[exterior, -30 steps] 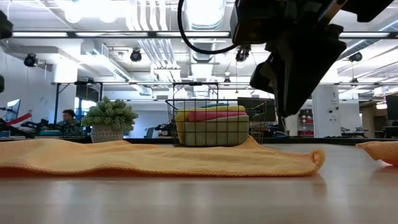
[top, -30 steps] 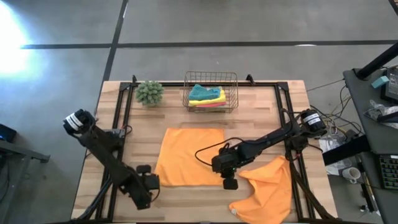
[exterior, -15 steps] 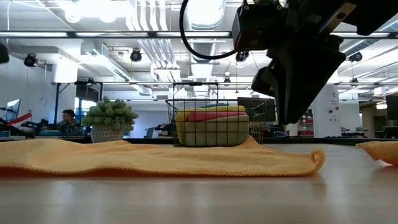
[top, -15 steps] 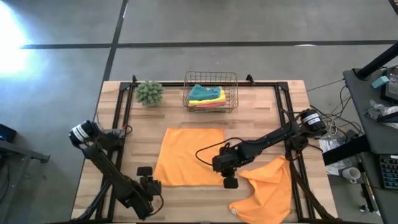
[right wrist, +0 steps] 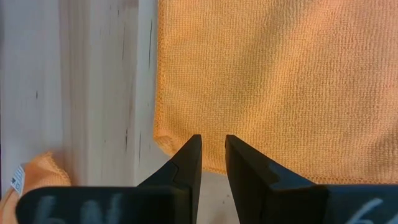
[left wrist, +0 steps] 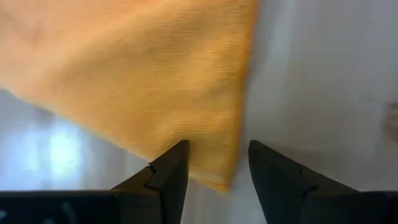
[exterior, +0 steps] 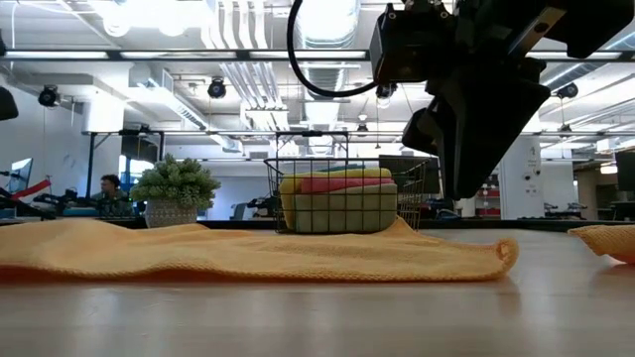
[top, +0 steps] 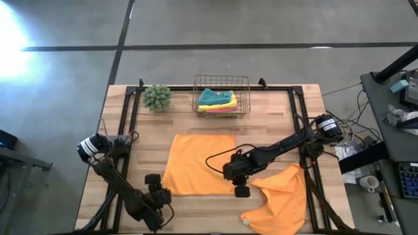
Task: Fold microfiber towels
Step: Fold the left orange towel
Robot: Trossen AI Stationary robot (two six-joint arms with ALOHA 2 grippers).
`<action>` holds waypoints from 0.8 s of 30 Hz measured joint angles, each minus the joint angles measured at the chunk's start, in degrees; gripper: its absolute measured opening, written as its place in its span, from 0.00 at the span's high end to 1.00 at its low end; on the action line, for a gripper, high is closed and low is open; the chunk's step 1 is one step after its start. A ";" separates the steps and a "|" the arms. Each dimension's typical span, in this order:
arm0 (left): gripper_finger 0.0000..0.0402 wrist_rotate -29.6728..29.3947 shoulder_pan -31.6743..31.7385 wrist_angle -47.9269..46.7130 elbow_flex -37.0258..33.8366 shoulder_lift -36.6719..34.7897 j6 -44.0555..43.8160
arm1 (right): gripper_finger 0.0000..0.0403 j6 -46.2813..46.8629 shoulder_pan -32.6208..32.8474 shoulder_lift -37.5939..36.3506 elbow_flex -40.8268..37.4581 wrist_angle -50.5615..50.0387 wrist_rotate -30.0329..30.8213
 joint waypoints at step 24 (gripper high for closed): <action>0.88 -2.95 0.96 0.19 -3.01 0.27 0.18 | 0.84 0.45 2.81 -2.95 0.17 -0.92 -0.60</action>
